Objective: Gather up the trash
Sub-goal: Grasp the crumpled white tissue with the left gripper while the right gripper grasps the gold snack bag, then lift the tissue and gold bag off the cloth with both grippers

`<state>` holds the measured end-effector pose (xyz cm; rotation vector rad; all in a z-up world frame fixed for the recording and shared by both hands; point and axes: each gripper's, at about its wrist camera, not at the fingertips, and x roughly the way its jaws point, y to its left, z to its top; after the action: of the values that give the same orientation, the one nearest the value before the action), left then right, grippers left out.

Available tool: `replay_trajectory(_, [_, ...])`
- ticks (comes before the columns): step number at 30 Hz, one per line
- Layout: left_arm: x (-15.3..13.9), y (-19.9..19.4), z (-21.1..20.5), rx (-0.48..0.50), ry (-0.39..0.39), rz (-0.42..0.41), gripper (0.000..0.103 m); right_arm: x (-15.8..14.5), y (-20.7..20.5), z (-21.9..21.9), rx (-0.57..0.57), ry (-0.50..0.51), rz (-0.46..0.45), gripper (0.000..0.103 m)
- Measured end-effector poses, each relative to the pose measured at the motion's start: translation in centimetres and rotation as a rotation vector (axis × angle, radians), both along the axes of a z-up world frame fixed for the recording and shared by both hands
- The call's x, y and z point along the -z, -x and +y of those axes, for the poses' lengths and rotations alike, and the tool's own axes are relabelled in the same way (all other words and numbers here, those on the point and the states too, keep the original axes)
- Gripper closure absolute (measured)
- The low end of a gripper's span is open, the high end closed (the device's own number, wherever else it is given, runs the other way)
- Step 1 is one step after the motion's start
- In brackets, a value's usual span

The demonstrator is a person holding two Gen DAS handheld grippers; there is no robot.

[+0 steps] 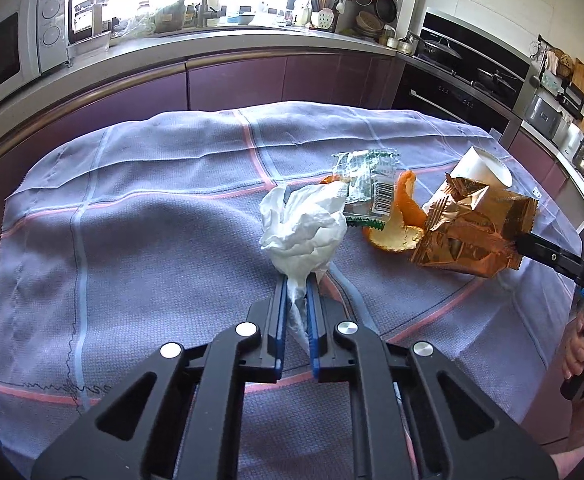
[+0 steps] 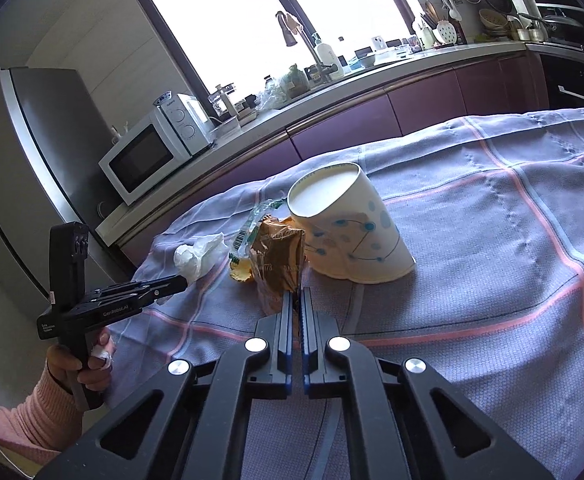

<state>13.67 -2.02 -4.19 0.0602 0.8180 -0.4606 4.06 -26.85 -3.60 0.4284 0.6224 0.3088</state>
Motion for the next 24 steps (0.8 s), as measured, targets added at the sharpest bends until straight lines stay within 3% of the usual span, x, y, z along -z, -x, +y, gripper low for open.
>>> replay_trajectory(24, [-4.2,7.0,6.5,-0.068,0.052,-0.115,0.094,-3.6,1.6,2.8,-0.097,-0.027,-0.085,0.102])
